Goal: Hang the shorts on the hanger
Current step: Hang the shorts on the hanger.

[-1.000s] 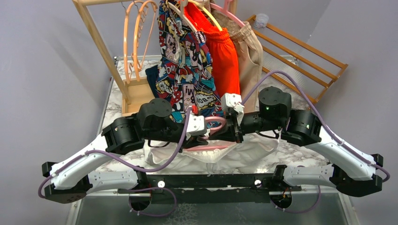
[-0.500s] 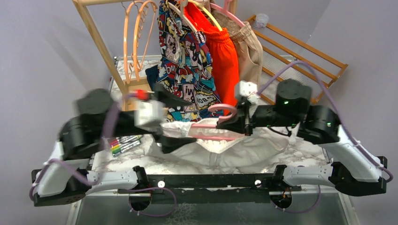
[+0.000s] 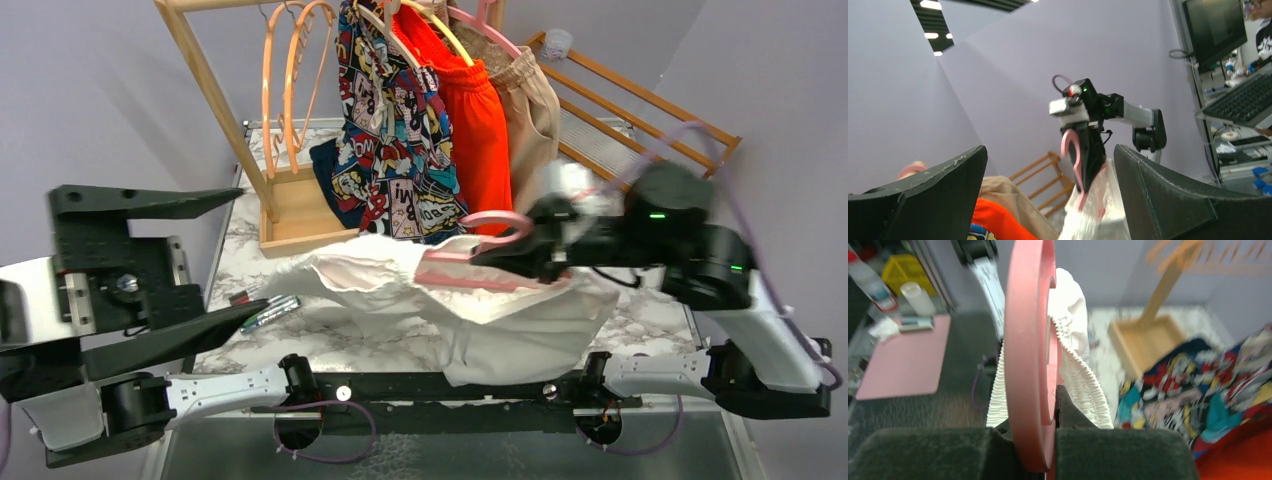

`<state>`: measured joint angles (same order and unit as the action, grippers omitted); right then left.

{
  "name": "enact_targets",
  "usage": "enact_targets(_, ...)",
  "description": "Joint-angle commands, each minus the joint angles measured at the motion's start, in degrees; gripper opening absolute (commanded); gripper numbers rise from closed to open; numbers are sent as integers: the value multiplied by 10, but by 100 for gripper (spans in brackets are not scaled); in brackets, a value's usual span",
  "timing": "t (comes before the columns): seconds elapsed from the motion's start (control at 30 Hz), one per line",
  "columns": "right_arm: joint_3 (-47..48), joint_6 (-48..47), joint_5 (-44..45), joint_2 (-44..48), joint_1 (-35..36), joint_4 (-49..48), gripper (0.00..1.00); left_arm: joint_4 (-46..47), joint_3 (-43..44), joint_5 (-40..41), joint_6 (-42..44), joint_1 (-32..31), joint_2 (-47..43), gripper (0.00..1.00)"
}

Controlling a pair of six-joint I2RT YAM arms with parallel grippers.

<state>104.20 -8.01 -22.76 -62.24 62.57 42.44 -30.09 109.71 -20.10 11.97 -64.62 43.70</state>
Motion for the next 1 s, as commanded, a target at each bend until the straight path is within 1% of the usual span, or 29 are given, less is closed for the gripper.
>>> enact_targets(0.0, -104, 0, 56, -29, 0, 14, 1, -14, -45, 20, 18, -1, 5, 99)
enact_targets(0.03, -99, -1, 63, -34, 1, 24, 1, -13, -50, 23, 20, -1, 4, 99)
enact_targets(0.1, -44, -2, 64, -48, 1, 40, 1, -14, -58, 28, 25, 0, 3, 99)
enact_targets(0.23, 122, 16, -8, -61, 0, 15, 1, -15, -70, 36, 32, -1, 5, 99)
enact_targets(0.3, 173, 15, -24, -72, 1, 16, 1, -16, -80, 43, 33, -1, 5, 99)
enact_targets(0.33, 180, 13, -21, -74, 0, 18, 1, -16, -86, 48, 34, -1, 5, 99)
enact_targets(0.43, 146, 9, -5, -69, 1, 16, 1, -24, -108, 75, 35, -1, 5, 99)
enact_targets(0.6, 64, 9, 19, -49, 1, 12, 1, -53, -133, 109, 35, -1, 16, 99)
enact_targets(0.73, 18, 5, 53, -35, 0, 22, 1, -62, -139, 108, 37, 0, 25, 99)
enact_targets(0.83, -18, 6, 65, -27, 1, 27, 1, -64, -147, 106, 39, -1, 32, 99)
enact_targets(0.97, -43, 7, 74, -19, 1, 33, 1, -77, -172, 93, 39, 0, 47, 96)
